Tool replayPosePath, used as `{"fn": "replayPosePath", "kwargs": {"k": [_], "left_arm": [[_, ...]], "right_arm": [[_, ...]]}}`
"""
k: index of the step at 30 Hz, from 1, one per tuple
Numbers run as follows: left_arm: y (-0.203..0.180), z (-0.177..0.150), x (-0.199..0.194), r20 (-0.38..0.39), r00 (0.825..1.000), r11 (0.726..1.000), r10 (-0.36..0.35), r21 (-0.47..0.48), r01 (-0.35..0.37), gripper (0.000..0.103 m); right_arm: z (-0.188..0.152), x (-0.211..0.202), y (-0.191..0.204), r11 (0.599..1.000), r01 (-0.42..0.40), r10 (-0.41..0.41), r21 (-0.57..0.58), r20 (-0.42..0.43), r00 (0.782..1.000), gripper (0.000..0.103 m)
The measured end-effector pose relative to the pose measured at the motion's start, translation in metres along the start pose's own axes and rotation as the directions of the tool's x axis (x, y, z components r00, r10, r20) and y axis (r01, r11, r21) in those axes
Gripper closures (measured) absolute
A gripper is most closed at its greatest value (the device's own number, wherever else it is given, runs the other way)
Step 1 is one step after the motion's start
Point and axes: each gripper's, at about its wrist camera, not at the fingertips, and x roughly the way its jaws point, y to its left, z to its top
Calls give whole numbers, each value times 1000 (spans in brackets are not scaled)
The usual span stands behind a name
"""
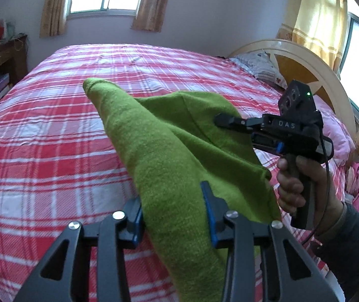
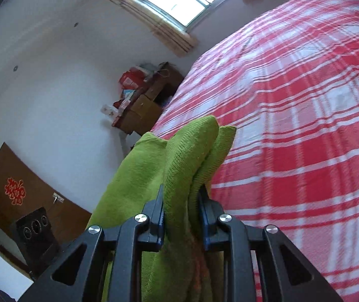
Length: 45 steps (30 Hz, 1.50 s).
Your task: Fold small clothes
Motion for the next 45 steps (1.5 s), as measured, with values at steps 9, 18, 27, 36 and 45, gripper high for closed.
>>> {"fn": "replayPosePath", "kwargs": {"k": [9,18,27,36,45], "left_arm": [[26,-23,-30,33,999,998,41,-49,-39,63],[47,-36,-47,46,996,993,76,-89,-72,63],[64,-42,-68,76,991,988,108,-115,-99,63],[88,-48,-85,105,985,982,134,-147,-118,63],[110,-54,-94,110,981,974,159,-180,-138,63]], "right_arm": [[-16,32,35,998,-54,53,-23,-42,998,80],[-25,66,61,995,-89,84,-49,-86,993,80],[-26,91,83,989,-131,122,-72,-119,985,80],[-25,123,107,981,-165,148,-105,-158,976,80],[-27,161,129,974,-193,167,-120,-203,965,80]]}}
